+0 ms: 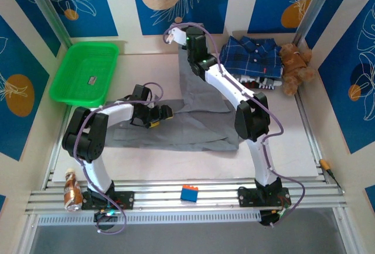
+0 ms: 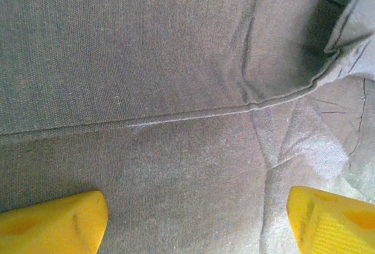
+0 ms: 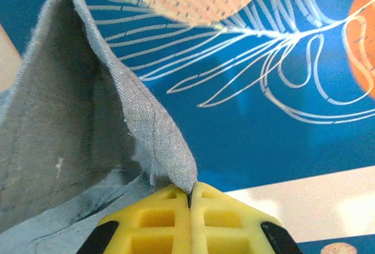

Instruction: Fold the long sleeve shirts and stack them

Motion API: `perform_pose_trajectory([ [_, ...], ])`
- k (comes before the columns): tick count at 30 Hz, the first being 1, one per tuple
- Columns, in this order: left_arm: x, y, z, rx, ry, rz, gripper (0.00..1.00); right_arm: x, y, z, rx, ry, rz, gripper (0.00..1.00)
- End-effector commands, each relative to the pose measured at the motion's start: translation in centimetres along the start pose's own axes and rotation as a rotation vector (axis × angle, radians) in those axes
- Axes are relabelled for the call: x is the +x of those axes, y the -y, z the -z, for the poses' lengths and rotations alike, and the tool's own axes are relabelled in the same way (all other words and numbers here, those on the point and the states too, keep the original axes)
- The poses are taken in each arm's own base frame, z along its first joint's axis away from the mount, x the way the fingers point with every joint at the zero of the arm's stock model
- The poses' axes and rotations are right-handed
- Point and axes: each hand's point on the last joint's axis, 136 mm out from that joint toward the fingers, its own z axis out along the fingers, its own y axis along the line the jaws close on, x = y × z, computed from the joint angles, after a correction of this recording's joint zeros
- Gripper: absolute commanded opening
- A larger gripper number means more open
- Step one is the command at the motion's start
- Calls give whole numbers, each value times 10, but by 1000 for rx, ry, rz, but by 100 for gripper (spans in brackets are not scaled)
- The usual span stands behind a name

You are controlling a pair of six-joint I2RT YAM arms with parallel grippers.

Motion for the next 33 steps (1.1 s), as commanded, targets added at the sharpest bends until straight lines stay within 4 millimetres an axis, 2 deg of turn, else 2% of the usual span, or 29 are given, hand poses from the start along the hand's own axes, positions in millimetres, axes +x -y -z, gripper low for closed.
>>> perform_pose_trajectory([
  [1,29,-42,-26,-121,-98,49,84,-26,20,28,55,78,-29,0],
  [6,25,-39,-25,-115,-93,37,84,-29,10,67,-42,60,-47,0],
  [11,24,-36,-24,-106,-92,29,84,-24,-11,114,-163,25,-25,0],
  [17,20,-30,-16,-90,-73,18,84,2,-32,192,-364,-101,-130,0],
  [21,14,-24,-6,-67,-45,32,84,11,-63,256,-567,-205,-243,0],
  [24,7,-20,10,-47,-9,64,85,9,-94,303,-733,-283,-334,0],
  [27,0,-21,33,-57,40,99,85,3,-121,337,-836,-369,-431,0],
  [29,-1,-29,52,-102,68,129,85,-4,-135,351,-880,-419,-498,0],
  [33,-4,-45,92,-201,149,159,87,-35,-168,373,-1015,-489,-670,0],
])
